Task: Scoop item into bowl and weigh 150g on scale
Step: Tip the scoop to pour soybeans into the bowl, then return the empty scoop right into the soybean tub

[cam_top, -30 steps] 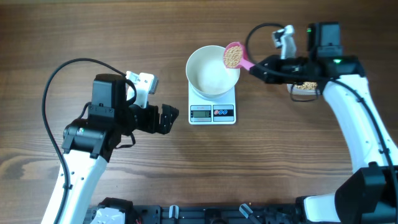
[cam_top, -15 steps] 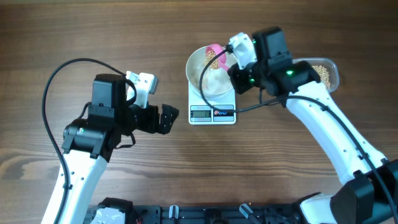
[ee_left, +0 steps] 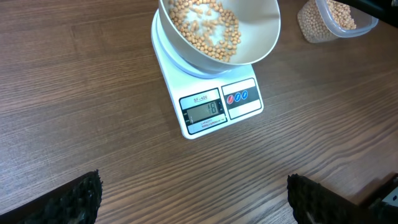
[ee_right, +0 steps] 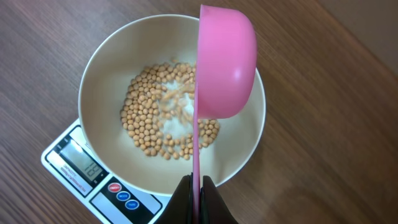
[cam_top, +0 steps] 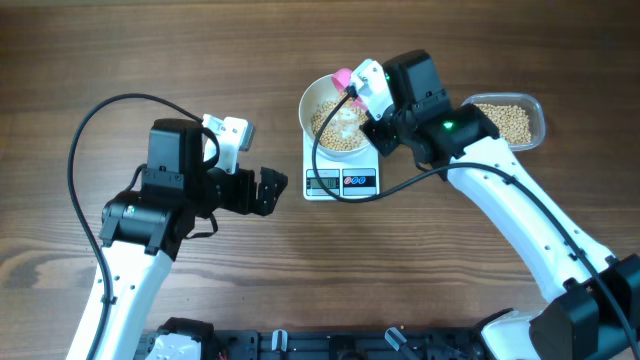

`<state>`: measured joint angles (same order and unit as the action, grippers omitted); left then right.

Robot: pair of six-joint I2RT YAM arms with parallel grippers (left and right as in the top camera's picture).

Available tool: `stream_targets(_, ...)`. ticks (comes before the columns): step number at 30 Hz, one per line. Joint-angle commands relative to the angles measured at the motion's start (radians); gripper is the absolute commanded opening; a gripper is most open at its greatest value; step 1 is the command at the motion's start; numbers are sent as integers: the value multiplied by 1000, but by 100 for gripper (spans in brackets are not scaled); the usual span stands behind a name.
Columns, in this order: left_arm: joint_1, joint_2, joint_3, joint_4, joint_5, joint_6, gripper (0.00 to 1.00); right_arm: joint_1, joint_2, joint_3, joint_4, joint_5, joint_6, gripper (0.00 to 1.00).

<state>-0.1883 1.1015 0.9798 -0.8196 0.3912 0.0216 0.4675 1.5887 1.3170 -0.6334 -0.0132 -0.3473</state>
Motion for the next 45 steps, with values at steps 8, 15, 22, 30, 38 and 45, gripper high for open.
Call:
stream_targets(8,5,5,2,0,12,0,100,47,-105,20,32,148,-145,4)
stream_targets(15,5,5,2,0,12,0,100,66,-134,20,18,147,-101,4)
stream_targets(22,5,5,2,0,12,0,100,33,-109,17,-71,-211,58,4)
stream_targets(30,5,5,2,0,12,0,100,-132,-119,23,-17,-402,321,4)
stream_targets(38,5,5,2,0,12,0,100,-498,-189,24,-7,-596,330,4)
stream_targets(45,5,5,2,0,12,0,100,-749,-188,23,-153,-385,323,4)
